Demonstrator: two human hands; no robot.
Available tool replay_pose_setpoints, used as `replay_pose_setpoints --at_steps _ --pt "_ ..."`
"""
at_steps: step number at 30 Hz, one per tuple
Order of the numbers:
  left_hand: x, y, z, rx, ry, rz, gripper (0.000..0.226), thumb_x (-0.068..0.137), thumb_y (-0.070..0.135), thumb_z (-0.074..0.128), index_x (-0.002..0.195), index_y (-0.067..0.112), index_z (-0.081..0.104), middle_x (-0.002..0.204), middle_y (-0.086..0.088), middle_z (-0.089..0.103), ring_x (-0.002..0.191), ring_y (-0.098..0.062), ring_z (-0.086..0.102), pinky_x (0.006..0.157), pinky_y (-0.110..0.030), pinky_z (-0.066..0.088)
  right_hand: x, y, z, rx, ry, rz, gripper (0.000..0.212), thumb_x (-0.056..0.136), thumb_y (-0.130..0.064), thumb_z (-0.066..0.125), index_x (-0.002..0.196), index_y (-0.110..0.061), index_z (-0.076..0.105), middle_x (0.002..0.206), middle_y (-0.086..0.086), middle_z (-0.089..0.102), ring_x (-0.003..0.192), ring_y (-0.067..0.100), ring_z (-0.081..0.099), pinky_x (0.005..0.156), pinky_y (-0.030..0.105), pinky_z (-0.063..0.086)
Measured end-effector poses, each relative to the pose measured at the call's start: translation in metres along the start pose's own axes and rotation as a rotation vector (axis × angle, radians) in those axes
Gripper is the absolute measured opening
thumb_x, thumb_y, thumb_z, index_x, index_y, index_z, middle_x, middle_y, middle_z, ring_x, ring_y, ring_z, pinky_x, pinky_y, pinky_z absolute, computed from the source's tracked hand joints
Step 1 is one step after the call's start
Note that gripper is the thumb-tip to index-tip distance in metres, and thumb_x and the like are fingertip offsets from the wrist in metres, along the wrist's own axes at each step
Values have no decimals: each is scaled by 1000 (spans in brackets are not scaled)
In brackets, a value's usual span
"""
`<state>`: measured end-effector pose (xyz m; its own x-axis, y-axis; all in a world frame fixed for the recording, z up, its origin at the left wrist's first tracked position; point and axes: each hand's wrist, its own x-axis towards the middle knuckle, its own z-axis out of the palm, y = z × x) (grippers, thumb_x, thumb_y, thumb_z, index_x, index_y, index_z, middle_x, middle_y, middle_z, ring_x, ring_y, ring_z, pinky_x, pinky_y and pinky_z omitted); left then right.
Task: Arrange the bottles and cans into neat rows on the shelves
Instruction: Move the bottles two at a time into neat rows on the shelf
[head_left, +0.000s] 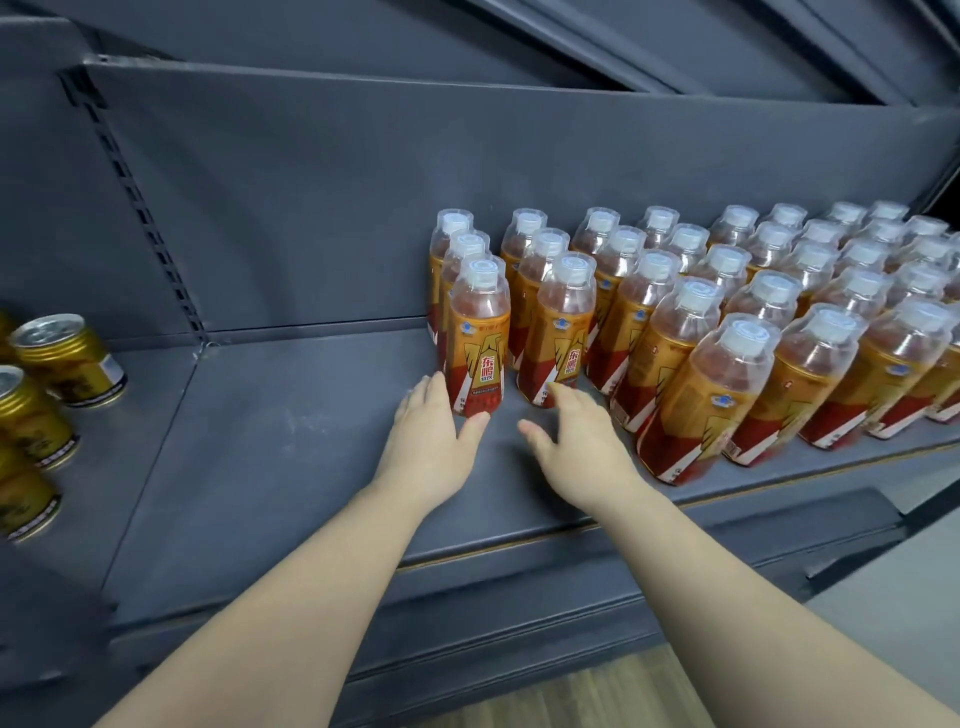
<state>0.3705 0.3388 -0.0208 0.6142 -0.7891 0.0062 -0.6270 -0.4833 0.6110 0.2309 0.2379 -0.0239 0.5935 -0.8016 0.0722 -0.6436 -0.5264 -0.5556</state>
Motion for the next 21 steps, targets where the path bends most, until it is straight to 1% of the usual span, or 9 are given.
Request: replay_pose_setpoints --at_steps 3,7,13,21 --pt "-24 -1 -5 124 -32 -10 78 101 53 42 160 14 7 168 -5 6 154 -24 3 125 -40 11 -14 -7 -2 -129 -117 -77 67 103 -45 46 158 -16 21 163 6 24 150 27 19 123 41 20" --pt "-67 -6 -8 273 -29 -17 76 102 55 36 160 14 7 168 -8 5 154 -27 0 125 -42 7 -43 -13 -6 -213 -208 -166 65 105 -46 37 159 -16 17 167 10 13 153 29 7 125 43 9" --pt "-133 -19 -13 349 17 -100 75 103 54 33 159 12 8 167 -11 5 154 -31 -1 124 -45 7 -81 -24 2 -255 -269 -292 64 106 -48 31 160 -18 15 167 12 9 154 31 5 125 45 5" --pt "-215 -54 -46 371 125 -265 71 104 52 35 158 12 14 166 -10 11 153 -32 5 124 -45 10 -128 -74 32 -263 -371 -442 66 105 -52 28 160 -20 11 167 10 5 154 29 1 125 46 4"
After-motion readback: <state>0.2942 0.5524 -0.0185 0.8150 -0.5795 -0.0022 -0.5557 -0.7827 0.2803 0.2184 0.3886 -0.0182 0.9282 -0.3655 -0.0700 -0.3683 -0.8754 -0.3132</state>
